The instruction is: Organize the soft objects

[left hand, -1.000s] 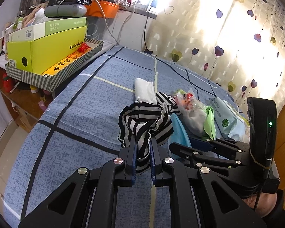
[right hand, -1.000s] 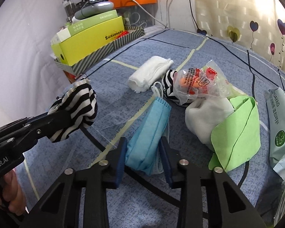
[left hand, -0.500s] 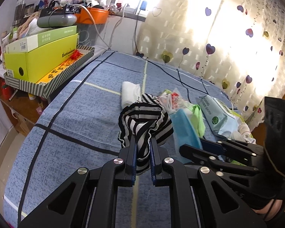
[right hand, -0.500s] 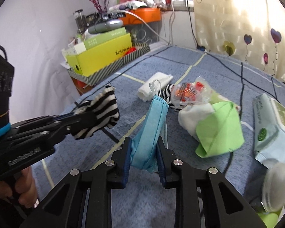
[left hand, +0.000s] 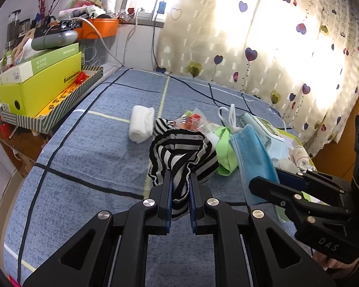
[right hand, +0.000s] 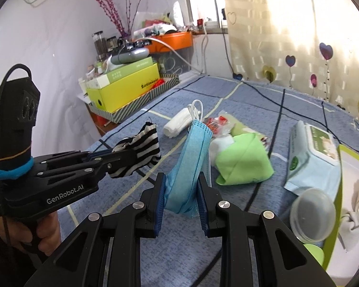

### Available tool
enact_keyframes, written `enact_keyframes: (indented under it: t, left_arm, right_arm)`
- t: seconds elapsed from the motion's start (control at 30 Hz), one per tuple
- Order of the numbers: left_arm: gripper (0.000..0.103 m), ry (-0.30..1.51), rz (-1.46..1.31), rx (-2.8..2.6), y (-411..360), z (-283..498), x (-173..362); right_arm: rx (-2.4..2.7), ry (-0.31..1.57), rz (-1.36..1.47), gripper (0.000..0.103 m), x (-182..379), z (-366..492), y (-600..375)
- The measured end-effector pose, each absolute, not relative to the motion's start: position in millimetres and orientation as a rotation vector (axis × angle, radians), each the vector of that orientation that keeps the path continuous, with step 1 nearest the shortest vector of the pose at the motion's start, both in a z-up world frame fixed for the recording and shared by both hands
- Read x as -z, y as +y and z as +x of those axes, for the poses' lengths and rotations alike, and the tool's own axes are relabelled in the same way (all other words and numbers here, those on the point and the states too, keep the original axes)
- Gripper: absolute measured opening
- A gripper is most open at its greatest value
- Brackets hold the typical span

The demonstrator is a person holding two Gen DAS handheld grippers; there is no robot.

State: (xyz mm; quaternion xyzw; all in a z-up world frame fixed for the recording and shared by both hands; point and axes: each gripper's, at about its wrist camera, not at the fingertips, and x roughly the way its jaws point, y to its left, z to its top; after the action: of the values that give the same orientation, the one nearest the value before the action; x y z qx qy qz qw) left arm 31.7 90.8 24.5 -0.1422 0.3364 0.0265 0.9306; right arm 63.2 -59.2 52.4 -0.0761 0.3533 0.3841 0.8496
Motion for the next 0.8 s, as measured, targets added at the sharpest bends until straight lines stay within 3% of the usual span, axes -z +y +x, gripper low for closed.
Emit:
enact_keyframes:
  t: [0.8]
  left_arm:
    - [0.012,0.702,-0.215,-0.003,43.4,44.8,-36.1]
  right_arm:
    - [-0.738,0.682,-0.078,0.023,-69.0,55.8,-124.9]
